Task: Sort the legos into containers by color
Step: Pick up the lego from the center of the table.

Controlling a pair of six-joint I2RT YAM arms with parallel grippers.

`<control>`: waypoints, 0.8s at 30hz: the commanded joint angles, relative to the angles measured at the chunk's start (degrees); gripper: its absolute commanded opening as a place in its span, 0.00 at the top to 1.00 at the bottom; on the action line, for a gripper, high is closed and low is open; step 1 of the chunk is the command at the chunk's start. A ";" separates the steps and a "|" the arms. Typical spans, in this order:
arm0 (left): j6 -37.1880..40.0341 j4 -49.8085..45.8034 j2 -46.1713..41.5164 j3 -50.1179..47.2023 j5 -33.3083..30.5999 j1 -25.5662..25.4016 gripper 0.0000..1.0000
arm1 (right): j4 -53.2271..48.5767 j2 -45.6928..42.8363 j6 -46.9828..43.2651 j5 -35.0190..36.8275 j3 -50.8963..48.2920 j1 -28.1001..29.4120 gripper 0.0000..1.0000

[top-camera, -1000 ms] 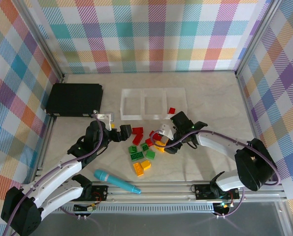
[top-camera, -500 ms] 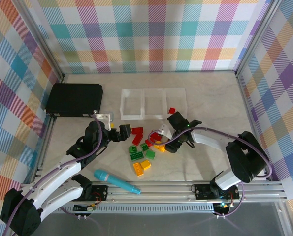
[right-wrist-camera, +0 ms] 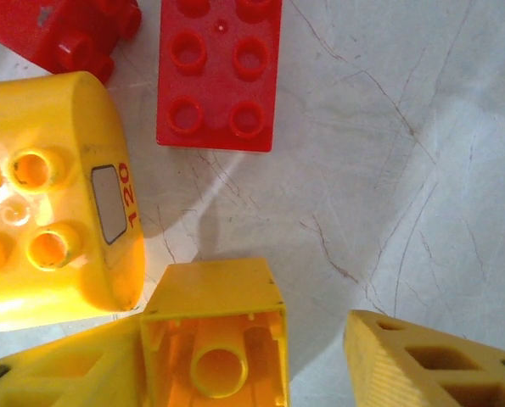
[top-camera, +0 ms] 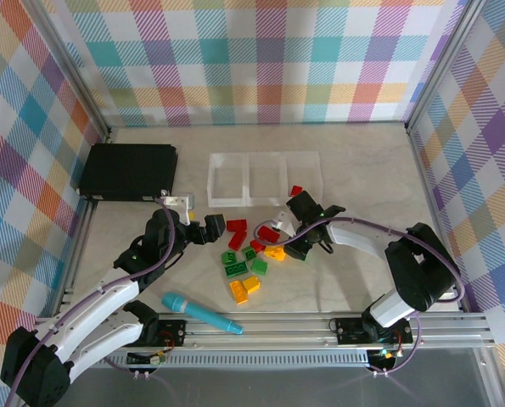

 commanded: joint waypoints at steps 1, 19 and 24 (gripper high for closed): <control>0.83 -0.77 -1.27 -0.95 -0.75 -0.48 0.00 | -0.48 0.55 0.99 0.71 1.43 -0.56 0.46; 1.06 -0.55 -1.45 -0.90 -0.19 -0.49 0.00 | -0.79 -5.74 5.56 4.10 6.47 -2.21 0.70; 1.00 -0.22 -1.11 -0.94 -0.18 -0.49 0.00 | -1.44 -5.90 6.06 3.39 12.56 -2.15 0.70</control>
